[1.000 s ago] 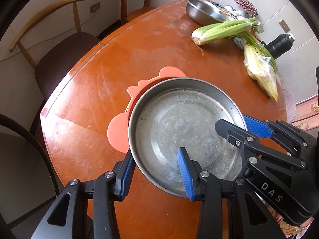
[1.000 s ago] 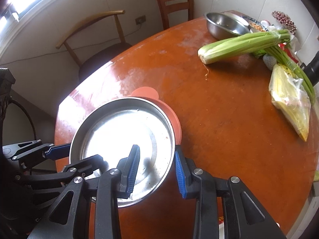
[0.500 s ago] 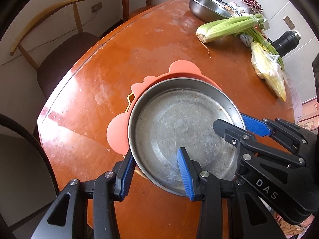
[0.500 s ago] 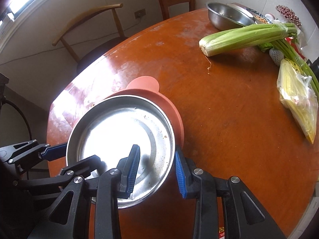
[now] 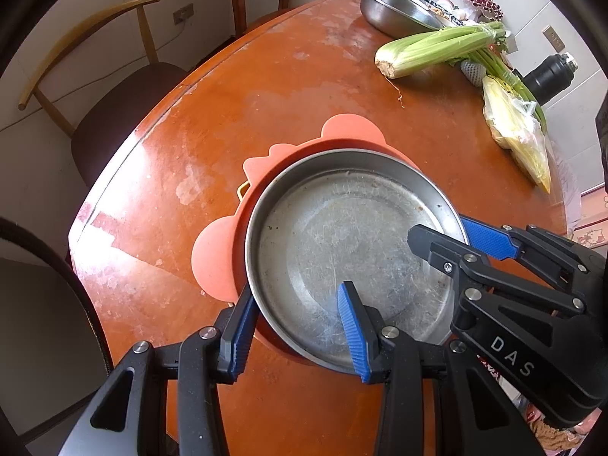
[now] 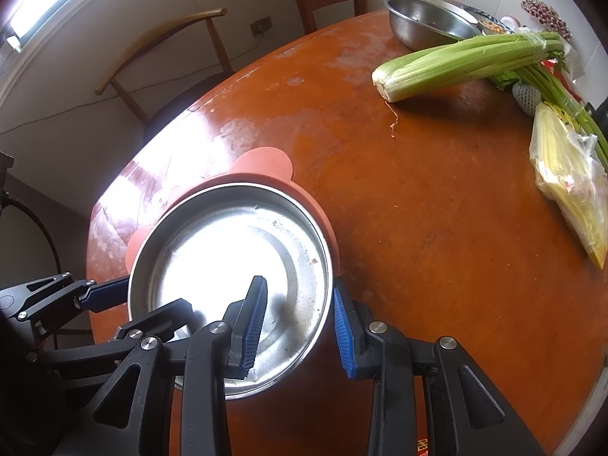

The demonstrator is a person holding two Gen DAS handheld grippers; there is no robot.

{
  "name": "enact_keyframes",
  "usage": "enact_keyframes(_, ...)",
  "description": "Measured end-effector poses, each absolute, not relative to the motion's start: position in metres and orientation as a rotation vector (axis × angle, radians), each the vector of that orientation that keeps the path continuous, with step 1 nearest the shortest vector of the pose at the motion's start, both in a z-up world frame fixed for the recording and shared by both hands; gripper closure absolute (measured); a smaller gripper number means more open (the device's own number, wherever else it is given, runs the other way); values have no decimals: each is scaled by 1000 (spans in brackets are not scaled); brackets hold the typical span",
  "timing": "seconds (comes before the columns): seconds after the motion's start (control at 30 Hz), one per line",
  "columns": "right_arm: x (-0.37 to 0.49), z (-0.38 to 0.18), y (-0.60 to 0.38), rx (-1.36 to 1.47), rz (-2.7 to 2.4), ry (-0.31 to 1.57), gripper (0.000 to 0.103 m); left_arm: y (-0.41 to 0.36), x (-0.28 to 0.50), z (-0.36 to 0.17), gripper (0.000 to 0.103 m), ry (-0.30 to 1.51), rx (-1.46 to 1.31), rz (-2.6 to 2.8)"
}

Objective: Organize plates and bowls
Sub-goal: 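Carry the grey pan with the left tool over the pink plate, then lower the grey pan onto the pink plate and open the left tool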

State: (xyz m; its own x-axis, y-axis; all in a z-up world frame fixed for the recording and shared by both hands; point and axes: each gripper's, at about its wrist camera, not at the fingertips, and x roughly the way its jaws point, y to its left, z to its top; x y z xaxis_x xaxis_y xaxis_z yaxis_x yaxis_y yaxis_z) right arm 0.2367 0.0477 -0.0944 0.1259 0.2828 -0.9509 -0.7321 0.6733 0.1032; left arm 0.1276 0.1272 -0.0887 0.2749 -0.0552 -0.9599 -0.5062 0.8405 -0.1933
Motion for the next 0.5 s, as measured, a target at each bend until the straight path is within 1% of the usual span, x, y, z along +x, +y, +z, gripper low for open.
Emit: enact_keyframes(0.5, 239, -91, 48, -421, 768, 1226, 67, 134, 127, -85, 61, 1263, -521, 334)
